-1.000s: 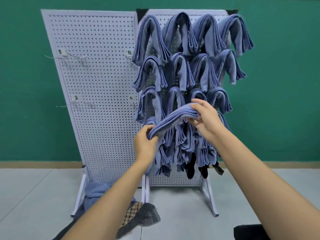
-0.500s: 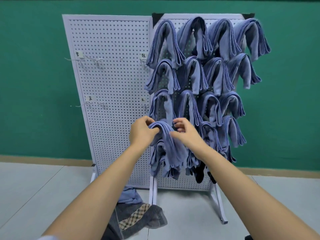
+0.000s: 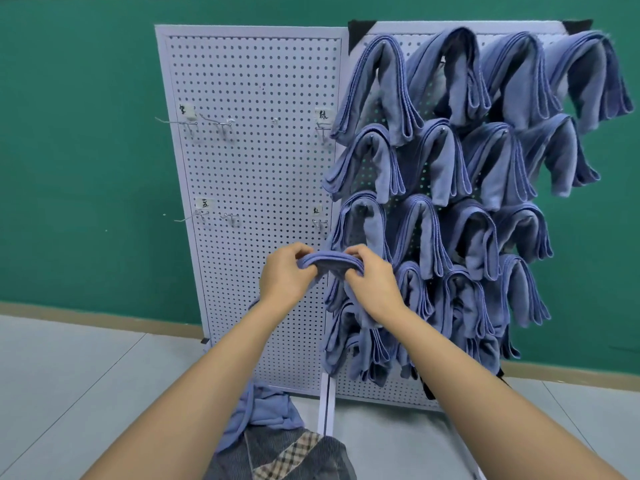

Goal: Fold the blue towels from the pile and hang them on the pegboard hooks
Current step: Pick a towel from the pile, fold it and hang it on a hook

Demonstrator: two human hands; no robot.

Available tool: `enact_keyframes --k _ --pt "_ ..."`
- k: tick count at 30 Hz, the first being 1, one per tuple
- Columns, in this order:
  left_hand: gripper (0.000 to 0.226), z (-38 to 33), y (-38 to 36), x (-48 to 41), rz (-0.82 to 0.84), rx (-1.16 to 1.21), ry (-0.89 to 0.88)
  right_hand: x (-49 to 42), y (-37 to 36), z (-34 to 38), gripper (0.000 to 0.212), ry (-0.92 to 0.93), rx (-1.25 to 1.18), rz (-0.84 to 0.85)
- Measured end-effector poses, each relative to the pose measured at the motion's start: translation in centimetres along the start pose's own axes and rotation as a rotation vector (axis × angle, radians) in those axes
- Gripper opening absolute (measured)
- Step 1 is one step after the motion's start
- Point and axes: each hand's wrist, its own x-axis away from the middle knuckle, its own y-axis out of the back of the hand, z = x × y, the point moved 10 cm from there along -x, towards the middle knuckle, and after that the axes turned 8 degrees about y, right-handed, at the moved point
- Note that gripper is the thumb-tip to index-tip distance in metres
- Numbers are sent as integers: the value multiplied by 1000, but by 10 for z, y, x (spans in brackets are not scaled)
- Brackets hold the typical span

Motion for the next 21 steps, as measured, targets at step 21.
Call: enact_keyframes --k 21 --pt "28 7 -45 -153 -91 226 -47 -127 -58 -66 33 -184 -288 -320"
